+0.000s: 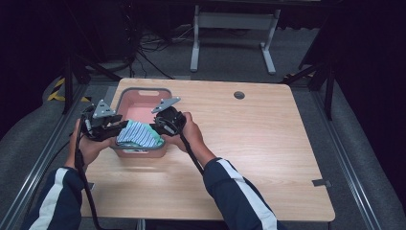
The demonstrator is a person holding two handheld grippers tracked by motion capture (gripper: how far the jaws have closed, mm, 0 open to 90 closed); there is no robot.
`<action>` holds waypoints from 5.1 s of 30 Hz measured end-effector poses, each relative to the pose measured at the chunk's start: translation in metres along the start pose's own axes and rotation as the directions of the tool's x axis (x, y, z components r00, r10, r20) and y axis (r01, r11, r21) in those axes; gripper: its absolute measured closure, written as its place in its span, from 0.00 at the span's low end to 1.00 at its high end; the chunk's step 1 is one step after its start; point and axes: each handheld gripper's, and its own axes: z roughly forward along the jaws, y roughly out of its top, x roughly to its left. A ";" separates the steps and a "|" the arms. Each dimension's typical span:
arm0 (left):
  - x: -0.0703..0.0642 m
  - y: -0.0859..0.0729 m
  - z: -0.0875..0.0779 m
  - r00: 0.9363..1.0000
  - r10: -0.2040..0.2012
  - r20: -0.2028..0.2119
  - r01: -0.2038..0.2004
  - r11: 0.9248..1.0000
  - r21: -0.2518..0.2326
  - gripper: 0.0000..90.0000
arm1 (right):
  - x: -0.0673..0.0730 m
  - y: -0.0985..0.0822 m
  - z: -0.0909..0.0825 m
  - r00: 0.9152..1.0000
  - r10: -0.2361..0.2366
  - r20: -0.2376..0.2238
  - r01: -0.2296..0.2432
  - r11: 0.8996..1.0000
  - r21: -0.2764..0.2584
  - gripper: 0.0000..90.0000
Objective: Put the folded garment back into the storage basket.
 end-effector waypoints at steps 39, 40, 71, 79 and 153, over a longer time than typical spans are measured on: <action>-0.077 0.025 -0.007 0.994 0.070 0.079 -0.059 0.989 -0.134 0.33 | -0.033 -0.044 -0.094 0.975 -0.060 0.216 0.054 0.998 0.034 0.43; -0.079 0.025 -0.006 0.994 0.072 0.087 -0.060 0.989 -0.135 0.33 | -0.034 -0.046 -0.095 0.973 -0.058 0.224 0.051 0.998 0.036 0.42; -0.152 0.012 0.020 0.943 0.285 0.170 -0.277 0.958 -0.069 0.23 | -0.045 -0.119 -0.145 0.955 -0.078 0.287 0.037 0.989 0.145 0.34; -0.163 0.007 0.030 0.929 0.320 0.184 -0.318 0.947 -0.045 0.23 | -0.044 -0.142 -0.153 0.957 -0.071 0.282 0.025 0.986 0.165 0.34; -0.167 -0.068 0.079 0.893 0.139 0.427 -0.161 0.987 0.014 0.16 | -0.068 -0.331 -0.230 0.923 0.270 0.274 -0.288 0.957 0.027 0.26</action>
